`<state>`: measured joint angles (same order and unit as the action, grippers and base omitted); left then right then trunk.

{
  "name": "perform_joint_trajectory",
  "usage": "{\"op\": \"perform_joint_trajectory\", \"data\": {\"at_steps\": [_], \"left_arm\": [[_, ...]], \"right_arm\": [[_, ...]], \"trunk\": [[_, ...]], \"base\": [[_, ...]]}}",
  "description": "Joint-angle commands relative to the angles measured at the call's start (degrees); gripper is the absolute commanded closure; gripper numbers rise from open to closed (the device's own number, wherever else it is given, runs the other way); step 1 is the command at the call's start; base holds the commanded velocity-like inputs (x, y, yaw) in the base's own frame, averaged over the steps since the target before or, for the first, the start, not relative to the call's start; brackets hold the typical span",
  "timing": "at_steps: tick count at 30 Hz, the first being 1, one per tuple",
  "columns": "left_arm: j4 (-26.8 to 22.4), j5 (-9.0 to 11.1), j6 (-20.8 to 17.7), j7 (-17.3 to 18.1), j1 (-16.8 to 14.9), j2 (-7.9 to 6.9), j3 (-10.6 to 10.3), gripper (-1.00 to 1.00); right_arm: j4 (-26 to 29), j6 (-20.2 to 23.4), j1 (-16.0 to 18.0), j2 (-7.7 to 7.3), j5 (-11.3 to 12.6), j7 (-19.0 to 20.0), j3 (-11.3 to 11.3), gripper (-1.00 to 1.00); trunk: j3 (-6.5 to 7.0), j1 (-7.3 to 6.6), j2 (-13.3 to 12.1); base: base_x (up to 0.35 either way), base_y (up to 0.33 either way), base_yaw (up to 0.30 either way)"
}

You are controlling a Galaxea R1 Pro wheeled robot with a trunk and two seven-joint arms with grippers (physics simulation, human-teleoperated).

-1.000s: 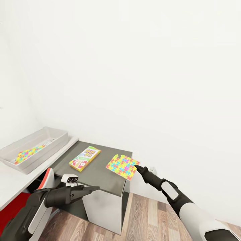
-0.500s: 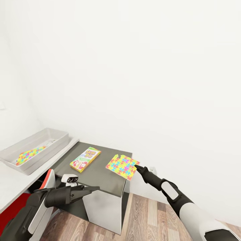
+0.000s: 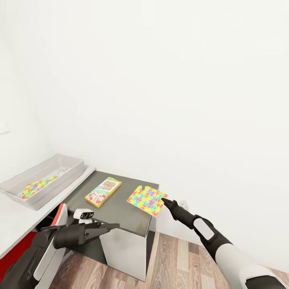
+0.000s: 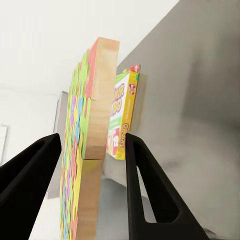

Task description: Put all the toys in the child's room - the three board games (two on the bed and one on the table), the two jigsaw puzzles on the table, and the tennis ball on the table - inside the toy box on the table in the child's room.

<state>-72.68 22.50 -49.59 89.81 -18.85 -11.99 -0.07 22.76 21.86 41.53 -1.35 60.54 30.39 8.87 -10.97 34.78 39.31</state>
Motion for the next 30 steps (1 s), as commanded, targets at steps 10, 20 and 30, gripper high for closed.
{"op": "perform_joint_trajectory", "data": {"at_steps": [10,20,30], "left_arm": [[-0.1,0.0,-0.6,0.2,0.0,0.07,0.0,-1.0],[-0.1,0.0,-0.6,0.2,0.0,0.17,-0.1,-1.0],[-0.1,0.0,-0.6,0.2,0.0,0.16,-0.1,-1.0]], "right_arm": [[0.0,0.3,0.0,-0.08,0.5,0.1,0.2,1.0],[0.0,0.2,0.0,-0.1,0.4,2.3,0.2,1.0],[0.0,0.2,0.0,-0.05,0.4,2.5,0.3,1.0]], "trunk": [[1.88,-2.19,-4.0],[3.94,-4.38,-8.0],[5.75,-6.58,-12.0]], "base": [[0.0,0.0,0.131],[0.0,0.0,0.112],[0.0,0.0,0.004]]}}
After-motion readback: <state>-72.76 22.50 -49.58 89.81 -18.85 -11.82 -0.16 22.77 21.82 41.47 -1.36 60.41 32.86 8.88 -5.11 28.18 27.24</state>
